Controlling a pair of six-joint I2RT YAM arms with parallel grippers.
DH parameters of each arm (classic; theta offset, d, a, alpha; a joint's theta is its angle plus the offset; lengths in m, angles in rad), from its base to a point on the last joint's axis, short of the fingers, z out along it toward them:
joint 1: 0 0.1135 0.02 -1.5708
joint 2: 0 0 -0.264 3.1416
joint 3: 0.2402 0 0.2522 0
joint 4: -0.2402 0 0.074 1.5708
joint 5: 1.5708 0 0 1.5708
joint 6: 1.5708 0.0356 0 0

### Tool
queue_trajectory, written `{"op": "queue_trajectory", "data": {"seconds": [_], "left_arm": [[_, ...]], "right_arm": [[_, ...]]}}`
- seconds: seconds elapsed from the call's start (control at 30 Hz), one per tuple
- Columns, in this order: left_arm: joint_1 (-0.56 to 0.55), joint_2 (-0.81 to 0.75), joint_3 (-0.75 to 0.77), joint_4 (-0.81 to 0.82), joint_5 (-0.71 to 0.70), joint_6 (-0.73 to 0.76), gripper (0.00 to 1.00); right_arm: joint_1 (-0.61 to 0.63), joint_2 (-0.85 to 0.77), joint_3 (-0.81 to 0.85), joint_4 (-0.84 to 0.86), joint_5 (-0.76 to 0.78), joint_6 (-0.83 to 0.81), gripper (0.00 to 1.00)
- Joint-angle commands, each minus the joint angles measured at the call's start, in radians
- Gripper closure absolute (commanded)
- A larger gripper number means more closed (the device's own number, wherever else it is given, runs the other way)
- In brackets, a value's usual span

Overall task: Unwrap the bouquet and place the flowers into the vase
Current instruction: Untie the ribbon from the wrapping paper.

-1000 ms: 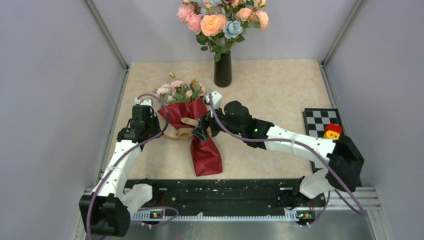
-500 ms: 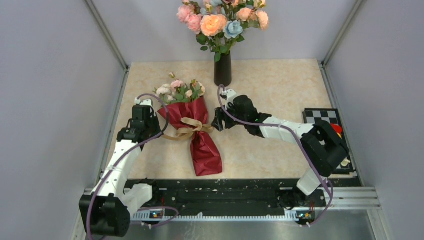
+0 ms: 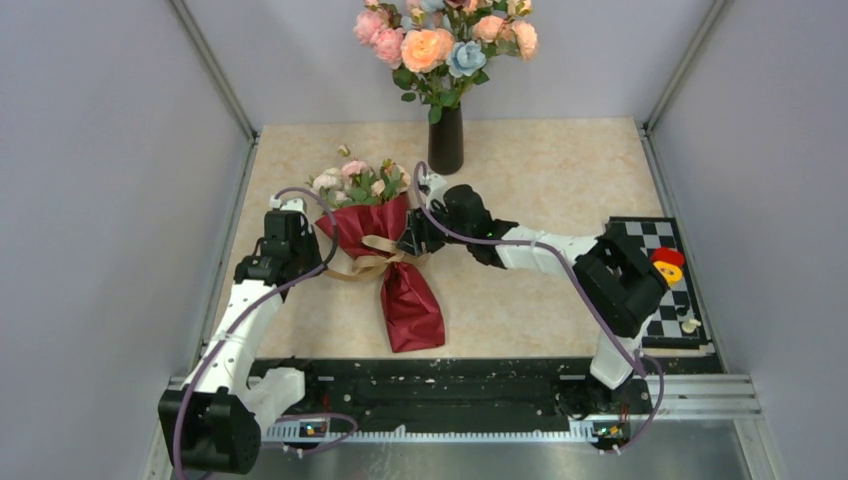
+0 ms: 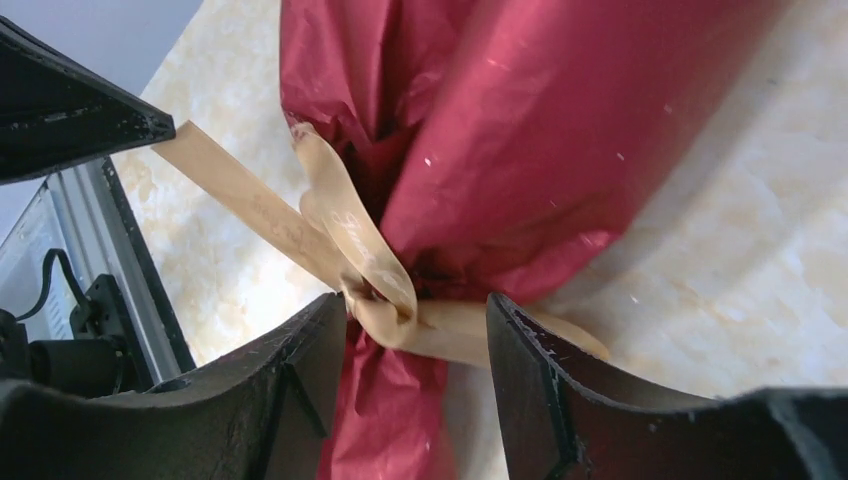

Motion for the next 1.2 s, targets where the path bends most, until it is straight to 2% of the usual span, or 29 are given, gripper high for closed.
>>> {"op": "queue_trajectory", "data": {"seconds": [0.0,0.17,0.6,0.8,0.97,1.17], "left_arm": [[0.006,-0.006,0.019,0.016,0.021,0.013,1.00],[0.006,0.001,0.022,0.016,0.035,0.019,1.00],[0.006,-0.002,0.022,0.016,0.036,0.019,1.00],[0.007,-0.005,0.021,0.016,0.036,0.021,1.00],[0.005,-0.009,0.025,0.015,0.130,0.020,1.00],[-0.053,-0.036,-0.001,0.073,0.213,-0.089,1.00]], "right_arm": [[0.027,0.062,0.106,0.040,-0.023,0.007,0.46],[0.038,0.110,0.155,0.019,-0.038,0.004,0.51],[0.068,0.122,0.153,-0.005,-0.039,0.004,0.65],[0.070,0.090,0.146,-0.053,0.027,-0.015,0.84],[0.070,0.042,0.124,-0.102,0.112,-0.015,0.95],[0.068,-0.022,0.097,-0.145,0.168,-0.034,0.97]]}}
